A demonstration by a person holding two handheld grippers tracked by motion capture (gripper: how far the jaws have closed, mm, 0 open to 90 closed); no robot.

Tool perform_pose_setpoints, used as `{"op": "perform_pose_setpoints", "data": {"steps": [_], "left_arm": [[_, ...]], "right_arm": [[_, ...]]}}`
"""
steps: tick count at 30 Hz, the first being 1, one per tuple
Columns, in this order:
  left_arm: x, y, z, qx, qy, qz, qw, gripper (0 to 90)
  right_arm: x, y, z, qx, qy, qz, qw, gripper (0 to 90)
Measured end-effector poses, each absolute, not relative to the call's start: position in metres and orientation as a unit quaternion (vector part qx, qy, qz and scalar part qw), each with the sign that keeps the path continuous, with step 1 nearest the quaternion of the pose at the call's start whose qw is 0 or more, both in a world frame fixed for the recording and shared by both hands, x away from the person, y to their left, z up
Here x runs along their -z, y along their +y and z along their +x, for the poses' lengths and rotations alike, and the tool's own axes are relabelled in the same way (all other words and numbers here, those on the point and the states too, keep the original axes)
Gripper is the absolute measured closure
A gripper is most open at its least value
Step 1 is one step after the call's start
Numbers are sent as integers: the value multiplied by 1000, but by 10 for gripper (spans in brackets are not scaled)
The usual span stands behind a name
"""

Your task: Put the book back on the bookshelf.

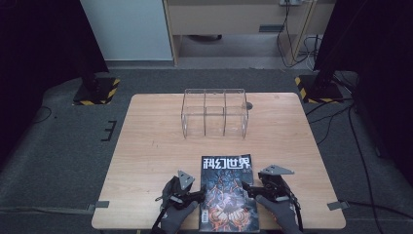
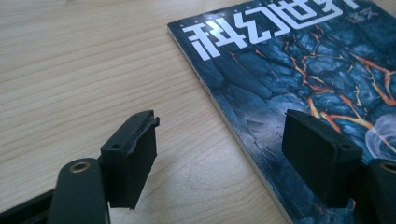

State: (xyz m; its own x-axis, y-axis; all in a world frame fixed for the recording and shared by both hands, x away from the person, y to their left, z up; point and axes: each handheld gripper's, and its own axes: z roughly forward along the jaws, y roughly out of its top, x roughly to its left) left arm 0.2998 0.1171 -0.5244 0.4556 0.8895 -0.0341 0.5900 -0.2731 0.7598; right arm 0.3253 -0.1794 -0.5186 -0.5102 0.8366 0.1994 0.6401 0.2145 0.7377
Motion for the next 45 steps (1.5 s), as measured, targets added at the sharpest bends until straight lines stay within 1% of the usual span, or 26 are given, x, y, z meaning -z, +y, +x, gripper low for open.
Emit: {"op": "perform_pose_setpoints", "data": {"steps": [8,13,32,38,45], "left_arm": [[528,110,300,-206,476,778,356,262],[529,107,300,-201,477,777,360,279],[531,100,298,-187,476,776,369,295],[531,99,298,-183,476,776,371,303],[532,93,296,-170,469,778,381,332]], "right_arm": [[525,-174,325,-401,772,482,107,224],[529,-173,326,-409,765,489,88,229],[532,-172,325,-416,753,502,85,218],[533,-172,325,-419,751,501,91,217],[534,-175,325,-434,736,513,78,217]]}}
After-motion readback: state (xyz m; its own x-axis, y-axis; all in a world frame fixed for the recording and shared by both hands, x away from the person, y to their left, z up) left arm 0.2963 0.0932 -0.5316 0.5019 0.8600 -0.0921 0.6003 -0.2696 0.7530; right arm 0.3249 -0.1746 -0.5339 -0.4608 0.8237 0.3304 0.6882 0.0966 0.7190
